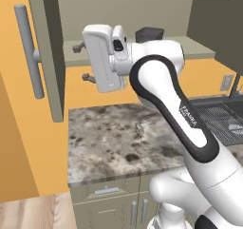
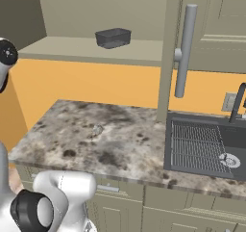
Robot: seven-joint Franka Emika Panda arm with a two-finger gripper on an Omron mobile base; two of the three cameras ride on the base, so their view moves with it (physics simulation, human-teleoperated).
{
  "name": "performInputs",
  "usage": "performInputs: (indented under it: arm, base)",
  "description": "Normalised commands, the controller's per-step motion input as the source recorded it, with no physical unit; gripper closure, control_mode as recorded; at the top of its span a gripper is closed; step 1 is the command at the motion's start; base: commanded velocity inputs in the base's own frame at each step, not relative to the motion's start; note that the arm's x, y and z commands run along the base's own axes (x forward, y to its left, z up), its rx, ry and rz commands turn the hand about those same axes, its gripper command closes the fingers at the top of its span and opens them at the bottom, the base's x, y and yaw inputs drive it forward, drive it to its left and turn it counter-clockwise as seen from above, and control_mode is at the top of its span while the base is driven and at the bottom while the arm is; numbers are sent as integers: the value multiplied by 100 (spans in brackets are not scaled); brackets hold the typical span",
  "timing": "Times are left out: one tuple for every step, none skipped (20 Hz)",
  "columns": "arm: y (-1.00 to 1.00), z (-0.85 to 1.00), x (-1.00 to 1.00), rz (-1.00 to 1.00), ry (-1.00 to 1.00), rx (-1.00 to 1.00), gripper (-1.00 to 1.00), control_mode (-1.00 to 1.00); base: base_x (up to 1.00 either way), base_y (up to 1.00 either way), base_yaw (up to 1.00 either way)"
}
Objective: Retrieve the tupperware from the cabinet, then place the raw meat into the tupperware to avoid contamination.
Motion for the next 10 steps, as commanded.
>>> performInputs:
  arm:
    - [-34, 0, -5, -12, 0, -4, -100, -100]
    - [-35, 0, -1, -15, 0, -4, -100, -100]
    - [-35, 0, 0, -19, 1, -5, -100, -100]
    - [-36, 0, 0, -21, 3, -5, -100, -100]
    - [-41, 0, 0, -23, 5, -6, -100, -100]
    - [-46, 0, 0, -23, 7, -5, -100, -100]
    - [-47, 0, 0, -23, 7, -5, -100, -100]
    - [-51, 1, 0, -24, 8, -5, -100, -100]
    - [-52, 3, 0, -24, 9, -5, -100, -100]
    - [-54, 4, 0, -24, 10, -5, -100, -100]
  base:
    - [0, 0, 0]
    - [0, 0, 0]
    - [0, 0, 0]
    - [0, 0, 0]
    - [0, 0, 0]
    - [0, 0, 0]
    - [0, 0, 0]
    - [0, 0, 0]
    - [0, 0, 0]
    - [0, 0, 0]
